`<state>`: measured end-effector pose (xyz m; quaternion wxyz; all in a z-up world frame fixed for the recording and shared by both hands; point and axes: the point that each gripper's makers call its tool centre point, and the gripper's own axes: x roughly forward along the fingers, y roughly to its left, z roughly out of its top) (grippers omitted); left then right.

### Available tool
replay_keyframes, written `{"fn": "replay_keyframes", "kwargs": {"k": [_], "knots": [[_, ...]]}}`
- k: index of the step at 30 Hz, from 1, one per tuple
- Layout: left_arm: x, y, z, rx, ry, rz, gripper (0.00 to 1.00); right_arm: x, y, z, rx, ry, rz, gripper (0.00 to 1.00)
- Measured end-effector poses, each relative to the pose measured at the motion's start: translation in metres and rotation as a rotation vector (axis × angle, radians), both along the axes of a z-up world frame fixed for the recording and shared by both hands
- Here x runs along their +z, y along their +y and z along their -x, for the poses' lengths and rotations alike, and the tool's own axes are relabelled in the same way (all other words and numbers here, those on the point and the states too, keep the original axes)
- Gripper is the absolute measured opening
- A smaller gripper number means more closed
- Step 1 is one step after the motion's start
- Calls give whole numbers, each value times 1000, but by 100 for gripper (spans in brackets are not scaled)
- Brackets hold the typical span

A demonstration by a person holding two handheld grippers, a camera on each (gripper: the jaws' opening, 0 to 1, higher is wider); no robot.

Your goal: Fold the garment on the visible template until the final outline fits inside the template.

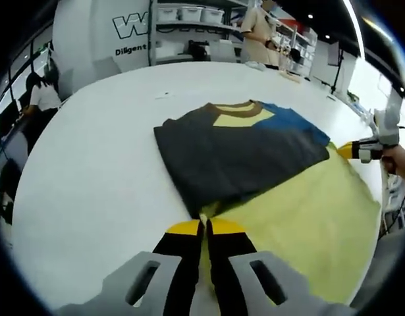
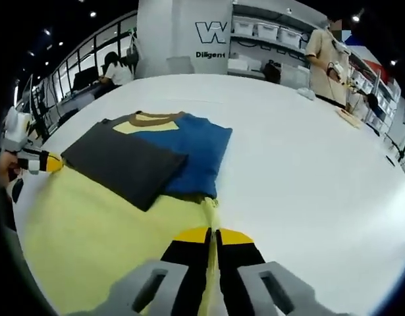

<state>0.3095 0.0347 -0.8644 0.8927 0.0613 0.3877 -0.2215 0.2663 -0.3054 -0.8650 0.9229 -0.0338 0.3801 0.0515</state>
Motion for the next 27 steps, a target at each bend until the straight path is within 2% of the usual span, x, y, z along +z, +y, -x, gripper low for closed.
{"fn": "replay_keyframes", "kwargs": {"k": [1,3,9,16,18,23,25,27], "knots": [[1,0,1,-1,-3,2,7,-1,-2,0,-1,5,-2,6],[3,2,4,-10,3,9,13,1,2,3,-16,-8,-53,14],[12,-3,8,-33,-1,42,30,5,6,9,-38,-4,-107,44],[23,-7,14,-46,-17,72,44,12,17,19,-45,1,-178,68],[24,-7,17,-49,-15,71,46,14,20,21,-39,-1,-182,73],[27,-5,30,-70,-4,55,47,22,29,31,-13,0,-199,77],[29,-5,47,-87,9,82,48,32,36,41,13,-7,-203,79],[28,-3,61,-105,23,81,48,39,41,51,39,-2,-200,82]]}}
